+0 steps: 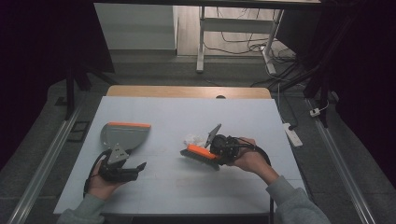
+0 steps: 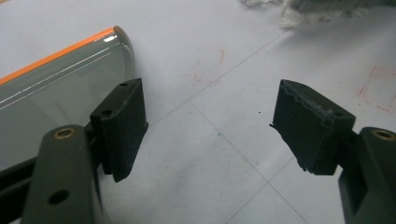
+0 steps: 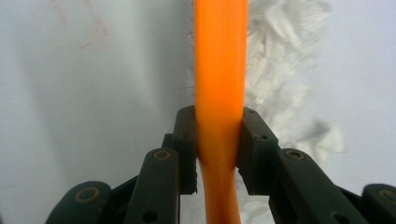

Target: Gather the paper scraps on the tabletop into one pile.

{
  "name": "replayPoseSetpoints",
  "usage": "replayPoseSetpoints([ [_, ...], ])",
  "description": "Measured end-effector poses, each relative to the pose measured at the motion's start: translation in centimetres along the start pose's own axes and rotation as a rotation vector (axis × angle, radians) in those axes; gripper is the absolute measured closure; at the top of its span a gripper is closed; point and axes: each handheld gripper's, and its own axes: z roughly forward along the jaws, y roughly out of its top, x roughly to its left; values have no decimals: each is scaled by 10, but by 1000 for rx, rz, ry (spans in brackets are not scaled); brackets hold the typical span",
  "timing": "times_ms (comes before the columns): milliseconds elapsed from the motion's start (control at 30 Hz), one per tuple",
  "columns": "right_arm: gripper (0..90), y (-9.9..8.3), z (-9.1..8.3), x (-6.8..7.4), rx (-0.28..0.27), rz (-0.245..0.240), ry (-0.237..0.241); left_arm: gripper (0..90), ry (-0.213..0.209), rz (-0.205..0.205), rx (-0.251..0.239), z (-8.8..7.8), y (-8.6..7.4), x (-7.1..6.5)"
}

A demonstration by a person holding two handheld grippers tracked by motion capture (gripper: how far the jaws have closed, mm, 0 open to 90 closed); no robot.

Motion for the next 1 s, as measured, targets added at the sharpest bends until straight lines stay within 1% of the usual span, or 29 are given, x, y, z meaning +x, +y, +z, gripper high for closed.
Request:
replayPoseSetpoints([
  [33,707,-2,-4,-2,-24,1,-10,270,0,-1,-1,0,0,0],
  [67,706,-4,-10,-2,-54,29,1,270,-1,0,0,0,0,0],
  [100,706,-7,-17,-4,-87,46,13,270,-1,0,1,0,0,1],
  [133,707,-10,-24,-5,-113,67,13,270,-1,-1,1,0,0,1],
  [167,706,-14,-31,-7,-136,95,3,270,-1,-1,-1,0,0,1],
  [233,706,-25,-44,-11,-177,166,-28,270,-1,1,-2,0,0,0],
  [267,706,-31,-49,-14,-189,213,-46,270,-1,2,-2,0,0,0],
  [300,706,-37,-54,-18,-190,280,-64,270,-1,3,-2,-1,0,0],
  [333,706,-43,-58,-22,-186,347,-92,270,0,4,-3,-1,0,-1],
  [367,706,-51,-60,-26,-172,406,-122,270,-2,5,-6,-1,1,-1],
  [400,706,-58,-62,-30,-148,476,-144,270,-3,7,-6,-2,1,0],
  [433,706,-66,-63,-34,-122,536,-159,270,-4,7,-7,-2,1,0],
  [467,706,-73,-63,-38,-99,589,-167,270,-5,6,-10,-2,1,0],
  [500,707,-80,-61,-41,-75,626,-176,270,-6,4,-12,-2,1,-1],
  [567,706,-92,-54,-46,-21,698,-170,270,-9,10,-12,-2,2,-1],
  [667,707,-101,-39,-50,51,765,-133,270,-10,15,-13,-1,2,-2],
  [700,707,-100,-34,-51,69,771,-125,270,-11,16,-12,-1,2,-2],
  [733,707,-99,-30,-50,80,776,-117,270,-12,16,-12,-1,2,-2],
  [767,707,-95,-29,-50,64,797,-103,270,-13,16,-10,0,2,-2],
  [800,707,-90,-27,-51,70,808,-83,270,-12,16,-10,0,2,-2],
  [900,707,-72,-19,-51,83,796,-63,270,-10,20,-9,0,2,-3],
  [1000,707,-52,-10,-53,94,780,-57,270,-11,18,-8,0,2,-3],
])
